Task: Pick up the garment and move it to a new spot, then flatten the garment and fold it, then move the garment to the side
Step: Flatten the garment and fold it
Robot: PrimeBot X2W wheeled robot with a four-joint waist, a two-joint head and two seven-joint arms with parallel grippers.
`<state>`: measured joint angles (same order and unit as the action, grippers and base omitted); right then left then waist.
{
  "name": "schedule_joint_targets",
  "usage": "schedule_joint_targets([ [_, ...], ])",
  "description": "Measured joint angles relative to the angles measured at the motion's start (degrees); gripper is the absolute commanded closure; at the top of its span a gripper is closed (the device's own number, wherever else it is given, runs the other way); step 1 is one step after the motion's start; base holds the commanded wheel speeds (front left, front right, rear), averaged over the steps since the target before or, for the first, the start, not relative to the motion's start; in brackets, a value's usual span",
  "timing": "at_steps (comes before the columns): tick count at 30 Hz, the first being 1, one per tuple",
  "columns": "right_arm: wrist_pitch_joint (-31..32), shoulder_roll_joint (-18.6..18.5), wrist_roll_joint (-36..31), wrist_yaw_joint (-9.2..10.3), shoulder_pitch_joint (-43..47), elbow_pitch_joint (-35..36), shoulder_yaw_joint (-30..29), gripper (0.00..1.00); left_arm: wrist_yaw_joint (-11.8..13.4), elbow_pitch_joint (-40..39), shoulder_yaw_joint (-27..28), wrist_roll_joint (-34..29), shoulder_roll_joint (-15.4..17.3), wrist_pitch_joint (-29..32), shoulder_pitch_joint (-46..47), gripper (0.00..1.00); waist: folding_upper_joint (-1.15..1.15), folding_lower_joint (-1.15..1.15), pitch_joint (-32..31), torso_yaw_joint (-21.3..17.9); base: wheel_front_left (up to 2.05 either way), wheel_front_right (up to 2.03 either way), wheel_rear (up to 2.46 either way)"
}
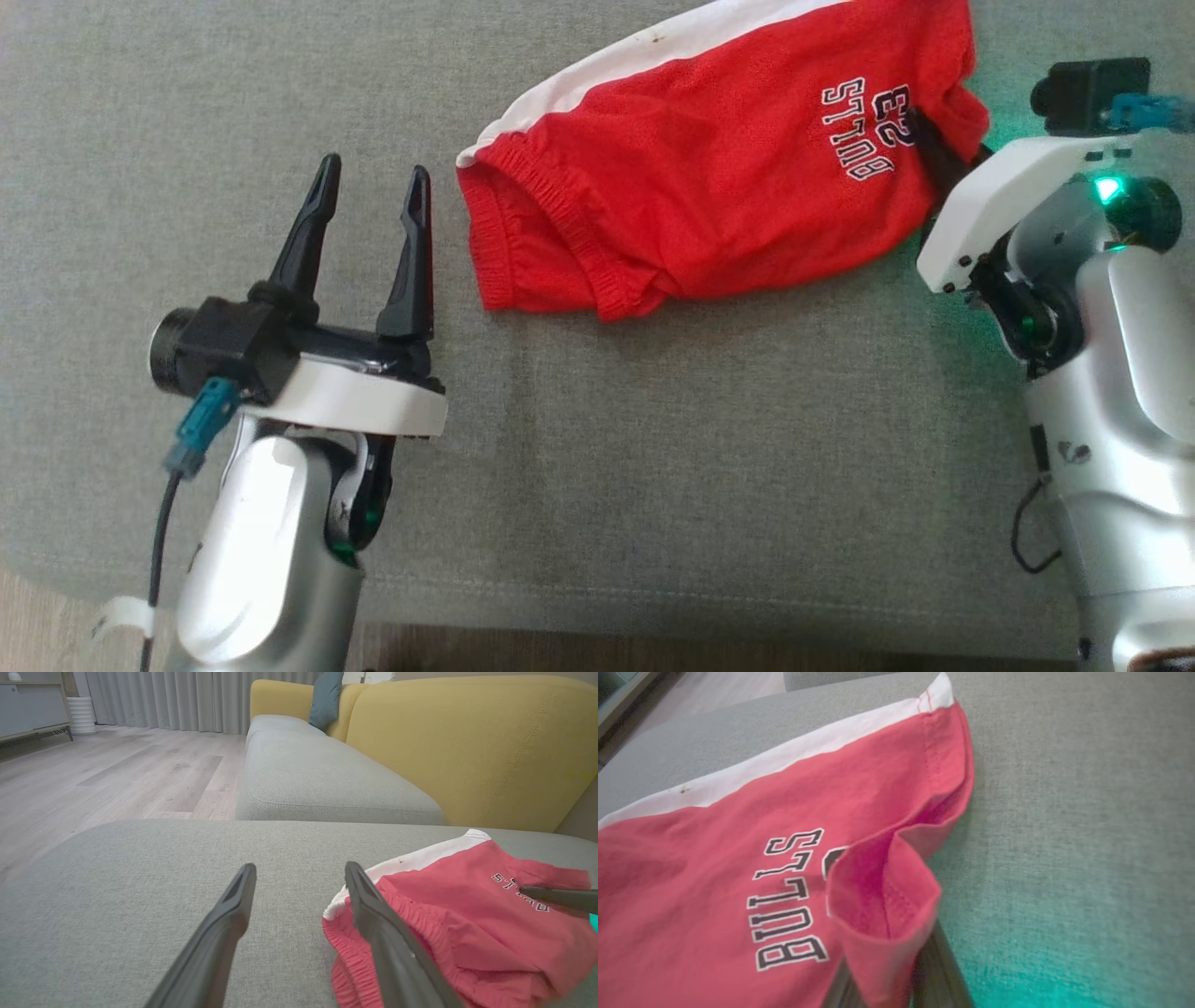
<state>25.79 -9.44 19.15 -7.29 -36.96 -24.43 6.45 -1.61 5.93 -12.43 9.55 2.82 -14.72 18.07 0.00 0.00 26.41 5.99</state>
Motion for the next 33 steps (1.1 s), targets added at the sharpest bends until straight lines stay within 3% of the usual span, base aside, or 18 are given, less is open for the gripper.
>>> schedule_joint_targets([
  [3,-1.5,0.6,0.6,0.0,0.5,0.3,-0.6,1.0,0.0,0.0,0.1,-0.4,-0.1,0.0,0.0,0.0,0.0,0.0,-0.2,0.0,0.0,0.0,0.0],
  [11,-9.6,3.8,0.7,0.0,16.2,9.4,-6.7,1.0,-0.4,0.4,0.5,-0.4,-0.2,0.0,-0.5,0.0,0.0,0.0,-2.4,-1.1,0.0,0.0,0.0],
  [17,-10.7,5.4,-0.5,0.0,25.3,15.5,-10.4,1.0,-0.5,1.1,0.6,-0.9,-0.3,0.0,-2.2,0.0,0.0,-0.01,-4.1,-2.1,0.0,0.0,0.0],
  [22,-10.6,5.8,-1.5,0.0,27.2,17.1,-11.8,1.0,-0.5,1.6,0.5,-1.0,-0.3,0.0,-2.8,0.0,0.0,-0.01,-5.2,-2.5,0.0,0.0,0.0],
  [29,-9.9,5.1,-5.0,0.0,26.2,18.7,-10.0,1.0,-0.5,2.3,0.0,-1.0,-0.4,0.0,-2.8,0.0,0.0,-0.01,-6.6,-1.3,0.0,0.0,0.0],
  [33,-8.0,4.8,-6.8,0.0,20.4,21.1,-2.7,1.0,-0.4,2.7,-0.8,-1.0,-0.4,0.0,-2.8,0.0,0.0,0.0,-7.6,0.0,0.0,0.0,0.0],
])
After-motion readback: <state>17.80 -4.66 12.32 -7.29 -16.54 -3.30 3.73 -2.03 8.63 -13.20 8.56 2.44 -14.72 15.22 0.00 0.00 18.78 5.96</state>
